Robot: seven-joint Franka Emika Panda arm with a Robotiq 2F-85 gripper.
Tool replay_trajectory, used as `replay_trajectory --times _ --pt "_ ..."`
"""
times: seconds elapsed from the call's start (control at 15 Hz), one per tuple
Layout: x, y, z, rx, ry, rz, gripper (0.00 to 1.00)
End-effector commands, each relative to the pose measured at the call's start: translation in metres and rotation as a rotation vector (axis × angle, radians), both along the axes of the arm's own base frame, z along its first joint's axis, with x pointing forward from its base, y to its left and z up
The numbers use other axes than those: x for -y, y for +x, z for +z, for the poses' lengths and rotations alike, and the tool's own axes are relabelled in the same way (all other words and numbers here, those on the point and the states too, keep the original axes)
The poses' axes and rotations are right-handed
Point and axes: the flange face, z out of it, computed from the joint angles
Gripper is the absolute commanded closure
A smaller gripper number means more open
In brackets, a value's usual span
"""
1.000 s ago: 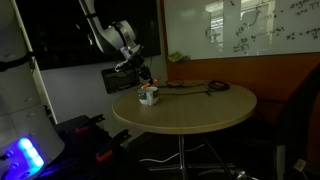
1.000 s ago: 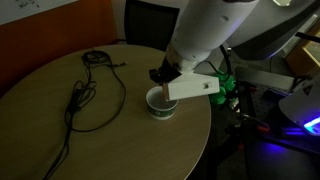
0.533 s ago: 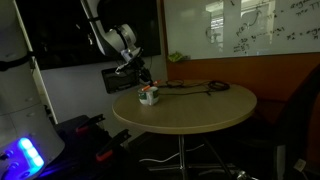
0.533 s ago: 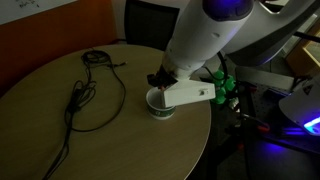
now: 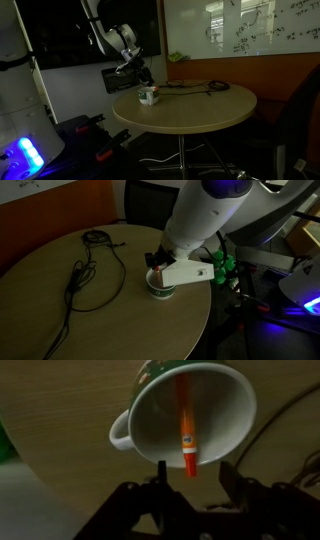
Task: Put the marker into the mug.
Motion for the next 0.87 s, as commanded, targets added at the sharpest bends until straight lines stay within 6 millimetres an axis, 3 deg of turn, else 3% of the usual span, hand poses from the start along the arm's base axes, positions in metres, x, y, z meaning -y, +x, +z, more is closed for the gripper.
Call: replay_trajectory --times 0.0,0.13,0.53,0.8 --pt "0.002 0.000 0.010 0.004 0.056 -0.035 0.08" --pt "0.003 0.001 0.013 -0.002 0.075 -0.051 0.00" --pt "0.005 -0.001 0.015 -0.085 0.146 -0.076 0.00" --pt "0.008 0.001 0.031 -0.085 0.177 -0.087 0.00"
